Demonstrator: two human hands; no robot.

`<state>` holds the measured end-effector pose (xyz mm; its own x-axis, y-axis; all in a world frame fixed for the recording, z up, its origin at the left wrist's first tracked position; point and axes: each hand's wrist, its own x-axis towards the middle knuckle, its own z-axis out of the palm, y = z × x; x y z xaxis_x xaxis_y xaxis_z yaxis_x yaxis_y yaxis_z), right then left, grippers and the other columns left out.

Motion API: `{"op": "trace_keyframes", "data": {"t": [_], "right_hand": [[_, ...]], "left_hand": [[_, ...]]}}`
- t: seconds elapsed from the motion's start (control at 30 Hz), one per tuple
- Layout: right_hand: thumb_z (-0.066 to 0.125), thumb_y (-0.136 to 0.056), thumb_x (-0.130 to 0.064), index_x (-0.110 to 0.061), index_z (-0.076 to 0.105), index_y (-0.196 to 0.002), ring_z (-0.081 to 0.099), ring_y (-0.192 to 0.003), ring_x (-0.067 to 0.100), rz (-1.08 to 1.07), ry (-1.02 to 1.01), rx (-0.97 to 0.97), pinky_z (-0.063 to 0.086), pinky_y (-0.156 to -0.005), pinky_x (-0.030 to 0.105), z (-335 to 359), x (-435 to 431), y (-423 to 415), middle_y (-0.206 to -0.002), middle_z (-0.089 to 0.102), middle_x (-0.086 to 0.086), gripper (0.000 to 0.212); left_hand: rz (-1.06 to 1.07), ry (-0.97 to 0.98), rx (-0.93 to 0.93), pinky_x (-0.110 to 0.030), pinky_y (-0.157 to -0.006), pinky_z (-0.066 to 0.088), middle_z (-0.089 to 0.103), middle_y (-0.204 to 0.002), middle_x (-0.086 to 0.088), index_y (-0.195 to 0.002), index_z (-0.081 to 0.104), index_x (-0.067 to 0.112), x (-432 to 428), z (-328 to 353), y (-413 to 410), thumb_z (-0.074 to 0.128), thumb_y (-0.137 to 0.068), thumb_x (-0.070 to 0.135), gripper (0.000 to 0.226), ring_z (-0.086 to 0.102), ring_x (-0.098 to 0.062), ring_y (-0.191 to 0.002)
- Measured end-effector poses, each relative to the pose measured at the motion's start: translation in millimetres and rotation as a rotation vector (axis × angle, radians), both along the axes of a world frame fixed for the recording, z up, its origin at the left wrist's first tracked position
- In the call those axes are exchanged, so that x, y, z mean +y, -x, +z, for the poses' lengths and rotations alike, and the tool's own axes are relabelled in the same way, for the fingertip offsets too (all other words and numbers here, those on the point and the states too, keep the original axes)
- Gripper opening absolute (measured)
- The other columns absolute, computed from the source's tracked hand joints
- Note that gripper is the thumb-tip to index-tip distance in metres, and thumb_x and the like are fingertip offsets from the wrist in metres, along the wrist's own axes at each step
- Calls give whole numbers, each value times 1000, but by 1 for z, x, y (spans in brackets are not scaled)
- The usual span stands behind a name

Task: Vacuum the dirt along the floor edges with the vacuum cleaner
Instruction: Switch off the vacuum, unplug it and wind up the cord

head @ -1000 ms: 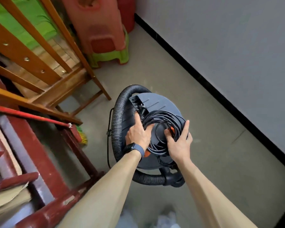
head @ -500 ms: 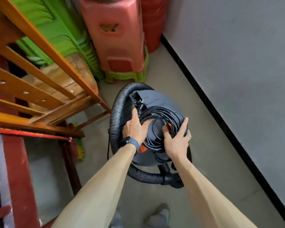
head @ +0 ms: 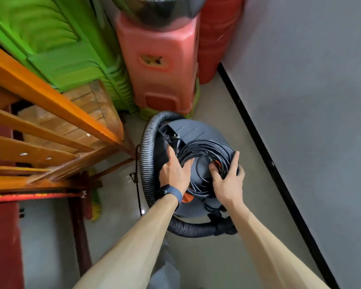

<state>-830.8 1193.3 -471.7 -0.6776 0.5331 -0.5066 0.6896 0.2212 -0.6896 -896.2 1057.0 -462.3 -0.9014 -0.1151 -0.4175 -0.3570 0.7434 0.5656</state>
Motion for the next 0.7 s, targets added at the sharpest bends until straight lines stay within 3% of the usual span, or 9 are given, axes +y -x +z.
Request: {"op": "trace_keyframes", "data": {"t": [0.23,0.7], "right_hand": [[59,-98,-56,-39,-3,-166,31,-151,41,-74,-35,-79,27,-123,48,6,20,7,-168,12,21,93],[55,-99,-59,-34,-9,-166,32,-140,54,-69,-22,-115,29,-118,54,7,-15,85,-164,13,24,95]], "left_hand": [[-52,-27,-10,-42,-85,50,63,-129,-14,-156,2,31,28,1,14,56,-91,55,88,62,-40,-108],[-74,17,32,-42,-97,49,59,-137,-5,-151,25,38,-2,-5,100,58,-87,62,76,58,-36,-118]]}}
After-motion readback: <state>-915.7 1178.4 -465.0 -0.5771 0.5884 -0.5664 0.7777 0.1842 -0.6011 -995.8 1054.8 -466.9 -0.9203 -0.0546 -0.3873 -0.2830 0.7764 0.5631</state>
